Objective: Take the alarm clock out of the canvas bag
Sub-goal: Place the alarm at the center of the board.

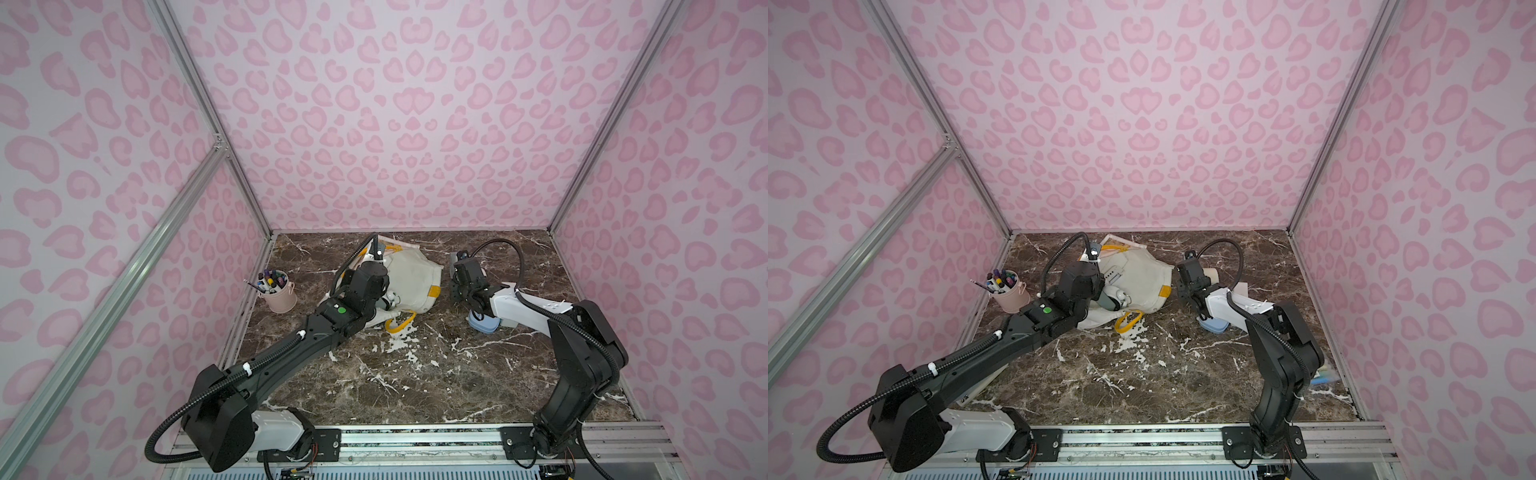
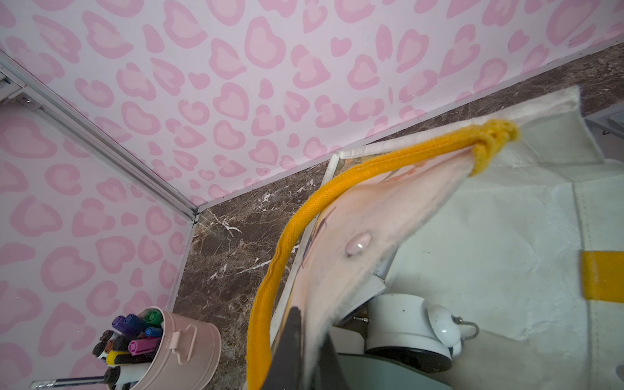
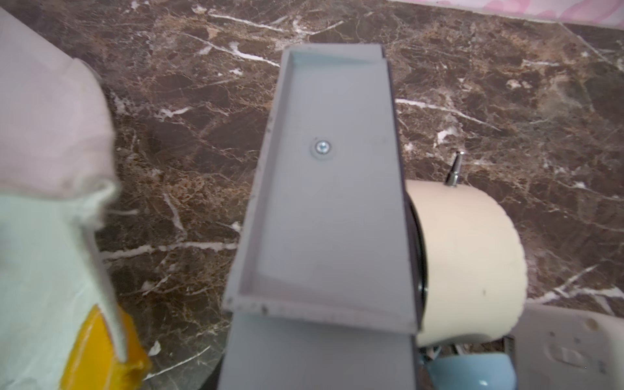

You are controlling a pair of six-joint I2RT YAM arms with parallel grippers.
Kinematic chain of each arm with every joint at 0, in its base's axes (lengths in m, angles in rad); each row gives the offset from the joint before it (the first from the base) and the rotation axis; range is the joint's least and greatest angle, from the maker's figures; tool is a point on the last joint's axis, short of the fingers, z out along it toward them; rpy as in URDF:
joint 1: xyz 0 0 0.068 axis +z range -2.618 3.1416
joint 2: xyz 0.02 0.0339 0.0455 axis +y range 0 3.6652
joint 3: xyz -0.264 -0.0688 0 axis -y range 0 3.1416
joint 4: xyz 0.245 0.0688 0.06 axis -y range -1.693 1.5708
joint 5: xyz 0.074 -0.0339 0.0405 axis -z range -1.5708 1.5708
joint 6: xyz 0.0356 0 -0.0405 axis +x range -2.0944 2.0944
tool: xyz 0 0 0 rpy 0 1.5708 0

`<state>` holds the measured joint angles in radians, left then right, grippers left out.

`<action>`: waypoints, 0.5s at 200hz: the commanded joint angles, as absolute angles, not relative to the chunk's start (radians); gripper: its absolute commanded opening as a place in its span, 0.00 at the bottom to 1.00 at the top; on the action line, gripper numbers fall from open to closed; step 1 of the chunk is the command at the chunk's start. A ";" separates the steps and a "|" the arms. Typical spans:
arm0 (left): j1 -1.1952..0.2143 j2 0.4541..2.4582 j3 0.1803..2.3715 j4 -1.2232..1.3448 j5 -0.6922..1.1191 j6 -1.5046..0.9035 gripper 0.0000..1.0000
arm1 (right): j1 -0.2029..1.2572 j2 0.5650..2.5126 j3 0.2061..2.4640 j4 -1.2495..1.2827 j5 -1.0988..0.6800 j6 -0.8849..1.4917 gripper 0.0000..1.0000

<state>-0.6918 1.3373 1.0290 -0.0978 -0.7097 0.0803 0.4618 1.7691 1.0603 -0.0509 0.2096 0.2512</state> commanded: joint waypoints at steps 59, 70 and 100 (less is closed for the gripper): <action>-0.690 1.357 1.057 -0.067 -0.712 0.087 0.03 | 0.448 1.795 1.066 -0.047 0.214 0.265 0.19; -0.690 1.361 1.060 -0.066 -0.709 0.087 0.03 | 0.448 1.796 1.065 -0.047 0.211 0.266 0.20; -0.690 1.366 1.066 -0.066 -0.706 0.087 0.03 | 0.445 1.802 1.067 -0.056 0.197 0.269 0.22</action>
